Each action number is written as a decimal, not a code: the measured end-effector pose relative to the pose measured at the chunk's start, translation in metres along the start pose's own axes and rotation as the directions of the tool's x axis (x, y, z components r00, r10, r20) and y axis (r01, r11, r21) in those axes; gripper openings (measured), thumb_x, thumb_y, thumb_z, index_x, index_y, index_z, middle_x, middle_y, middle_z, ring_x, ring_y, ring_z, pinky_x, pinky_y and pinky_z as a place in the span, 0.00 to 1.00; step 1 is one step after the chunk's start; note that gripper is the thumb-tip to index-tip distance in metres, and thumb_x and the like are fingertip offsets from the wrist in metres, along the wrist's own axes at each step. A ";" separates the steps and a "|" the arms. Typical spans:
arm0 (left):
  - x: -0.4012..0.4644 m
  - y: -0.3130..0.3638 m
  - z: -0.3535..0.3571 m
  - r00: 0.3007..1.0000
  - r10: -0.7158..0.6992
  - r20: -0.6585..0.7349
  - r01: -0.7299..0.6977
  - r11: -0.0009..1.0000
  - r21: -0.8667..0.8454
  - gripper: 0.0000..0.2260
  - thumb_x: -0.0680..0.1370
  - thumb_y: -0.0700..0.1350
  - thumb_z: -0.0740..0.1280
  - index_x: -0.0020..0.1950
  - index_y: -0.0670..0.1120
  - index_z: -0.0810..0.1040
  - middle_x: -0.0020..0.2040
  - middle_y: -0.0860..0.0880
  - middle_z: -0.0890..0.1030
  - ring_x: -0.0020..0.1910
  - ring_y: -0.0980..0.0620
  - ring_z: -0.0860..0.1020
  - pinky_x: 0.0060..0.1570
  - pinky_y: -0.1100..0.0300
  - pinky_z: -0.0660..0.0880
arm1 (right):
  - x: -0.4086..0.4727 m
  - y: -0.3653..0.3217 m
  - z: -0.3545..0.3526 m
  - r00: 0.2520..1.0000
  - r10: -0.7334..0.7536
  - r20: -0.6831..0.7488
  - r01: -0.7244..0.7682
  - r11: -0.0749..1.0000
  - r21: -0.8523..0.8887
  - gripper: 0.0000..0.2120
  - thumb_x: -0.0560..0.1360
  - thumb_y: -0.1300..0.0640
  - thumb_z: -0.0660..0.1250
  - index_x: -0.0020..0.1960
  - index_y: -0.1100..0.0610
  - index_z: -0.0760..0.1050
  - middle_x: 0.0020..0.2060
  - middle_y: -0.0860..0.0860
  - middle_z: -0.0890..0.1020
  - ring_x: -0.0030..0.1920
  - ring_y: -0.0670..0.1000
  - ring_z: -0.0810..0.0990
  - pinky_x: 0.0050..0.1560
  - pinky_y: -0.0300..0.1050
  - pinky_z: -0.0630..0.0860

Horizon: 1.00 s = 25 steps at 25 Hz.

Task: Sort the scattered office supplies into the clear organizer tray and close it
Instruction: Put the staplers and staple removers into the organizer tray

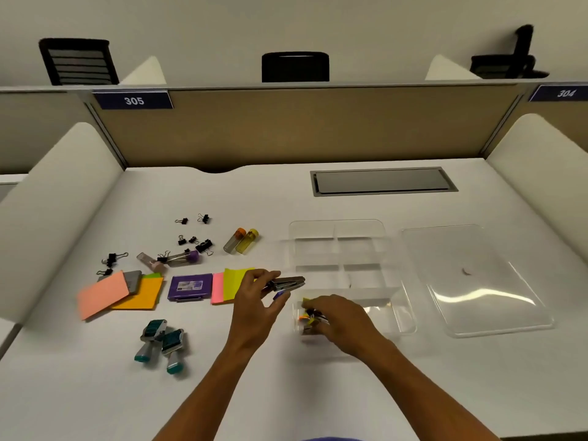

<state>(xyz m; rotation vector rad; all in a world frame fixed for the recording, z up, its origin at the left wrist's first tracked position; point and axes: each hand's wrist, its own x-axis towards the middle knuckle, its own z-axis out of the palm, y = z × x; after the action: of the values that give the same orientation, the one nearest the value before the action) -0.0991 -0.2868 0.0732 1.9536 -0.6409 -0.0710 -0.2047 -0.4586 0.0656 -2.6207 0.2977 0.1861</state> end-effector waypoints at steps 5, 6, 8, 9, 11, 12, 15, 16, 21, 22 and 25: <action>0.009 0.007 0.009 0.998 0.049 0.033 -0.051 0.997 0.065 0.20 0.72 0.41 0.75 0.62 0.44 0.78 0.56 0.49 0.73 0.55 0.52 0.77 0.56 0.70 0.74 | 0.013 0.005 0.015 0.998 0.028 0.051 -0.027 0.999 -0.020 0.21 0.77 0.53 0.68 0.69 0.44 0.71 0.64 0.48 0.78 0.61 0.52 0.77 0.60 0.44 0.73; 0.009 0.007 0.010 0.997 0.058 0.045 -0.061 0.995 0.081 0.20 0.72 0.41 0.75 0.62 0.43 0.78 0.56 0.48 0.73 0.55 0.53 0.77 0.56 0.69 0.75 | 0.013 0.007 0.017 0.997 0.040 0.069 -0.041 0.999 0.010 0.21 0.77 0.53 0.68 0.69 0.44 0.71 0.64 0.48 0.78 0.62 0.52 0.77 0.61 0.44 0.73; 0.010 0.006 0.013 0.995 0.074 0.072 -0.082 0.991 0.107 0.20 0.72 0.41 0.75 0.63 0.43 0.78 0.56 0.47 0.73 0.55 0.53 0.77 0.57 0.65 0.76 | 0.013 0.012 0.020 0.993 0.055 0.104 -0.067 0.991 0.116 0.21 0.77 0.55 0.68 0.69 0.43 0.71 0.65 0.48 0.78 0.61 0.51 0.77 0.63 0.43 0.73; 0.010 0.006 0.015 0.994 0.078 0.082 -0.088 0.989 0.117 0.20 0.72 0.41 0.75 0.63 0.43 0.78 0.57 0.47 0.73 0.55 0.52 0.77 0.58 0.63 0.77 | 0.013 0.014 0.021 0.991 0.058 0.119 -0.079 0.980 0.181 0.21 0.77 0.55 0.68 0.69 0.43 0.71 0.65 0.48 0.78 0.62 0.51 0.78 0.64 0.42 0.72; 0.011 0.006 0.018 0.993 0.077 0.094 -0.089 0.988 0.129 0.20 0.72 0.41 0.75 0.63 0.43 0.78 0.57 0.46 0.73 0.55 0.52 0.77 0.58 0.62 0.77 | 0.011 0.018 0.021 0.989 0.059 0.137 -0.094 0.960 0.264 0.21 0.77 0.56 0.68 0.68 0.45 0.72 0.65 0.48 0.78 0.61 0.50 0.78 0.64 0.40 0.70; 0.012 0.007 0.019 0.992 0.077 0.098 -0.089 0.988 0.130 0.20 0.72 0.41 0.75 0.63 0.43 0.78 0.57 0.46 0.74 0.55 0.52 0.77 0.58 0.61 0.77 | 0.010 0.019 0.021 0.989 0.064 0.136 -0.100 0.955 0.280 0.20 0.77 0.57 0.69 0.68 0.46 0.73 0.64 0.48 0.79 0.60 0.50 0.79 0.64 0.39 0.70; 0.017 0.008 0.021 0.991 0.082 0.104 -0.095 0.988 0.123 0.20 0.72 0.41 0.75 0.63 0.43 0.78 0.57 0.47 0.73 0.54 0.52 0.77 0.58 0.62 0.77 | 0.008 0.021 0.019 0.989 0.081 0.124 -0.112 0.957 0.267 0.18 0.77 0.57 0.69 0.66 0.49 0.75 0.62 0.49 0.80 0.58 0.50 0.79 0.66 0.42 0.72; 0.019 0.009 0.021 0.991 0.083 0.103 -0.095 0.989 0.116 0.20 0.72 0.41 0.75 0.63 0.43 0.78 0.56 0.47 0.73 0.54 0.53 0.77 0.58 0.62 0.77 | 0.008 0.021 0.018 0.990 0.077 0.116 -0.103 0.965 0.243 0.18 0.77 0.57 0.68 0.66 0.49 0.75 0.62 0.49 0.80 0.58 0.50 0.79 0.66 0.42 0.72; 0.022 0.012 0.023 0.991 0.082 0.110 -0.091 0.992 0.084 0.20 0.72 0.40 0.75 0.64 0.44 0.78 0.57 0.47 0.73 0.56 0.52 0.77 0.59 0.62 0.76 | 0.009 0.018 0.017 0.994 -0.060 0.094 0.063 0.998 -0.025 0.15 0.78 0.54 0.67 0.65 0.50 0.77 0.61 0.51 0.80 0.57 0.51 0.77 0.59 0.39 0.72; 0.023 0.013 0.024 0.990 0.081 0.114 -0.090 0.993 0.081 0.20 0.72 0.40 0.75 0.64 0.43 0.78 0.57 0.47 0.73 0.56 0.52 0.77 0.60 0.62 0.76 | 0.008 0.017 0.018 0.991 -0.084 0.100 0.093 0.992 -0.083 0.15 0.78 0.53 0.66 0.64 0.50 0.77 0.61 0.51 0.79 0.58 0.51 0.76 0.59 0.40 0.72; 0.022 0.012 0.026 0.989 0.079 0.123 -0.088 0.994 0.070 0.20 0.72 0.39 0.75 0.63 0.43 0.78 0.57 0.48 0.72 0.55 0.53 0.77 0.60 0.63 0.76 | 0.010 0.014 0.018 0.988 -0.103 0.114 0.116 0.986 -0.116 0.13 0.78 0.53 0.67 0.62 0.51 0.79 0.60 0.52 0.80 0.57 0.52 0.76 0.56 0.39 0.71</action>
<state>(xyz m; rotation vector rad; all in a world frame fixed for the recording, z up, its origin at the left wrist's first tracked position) -0.0936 -0.3222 0.0764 2.0037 -0.8151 -0.1146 -0.2000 -0.4634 0.0415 -2.7270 0.1070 0.3161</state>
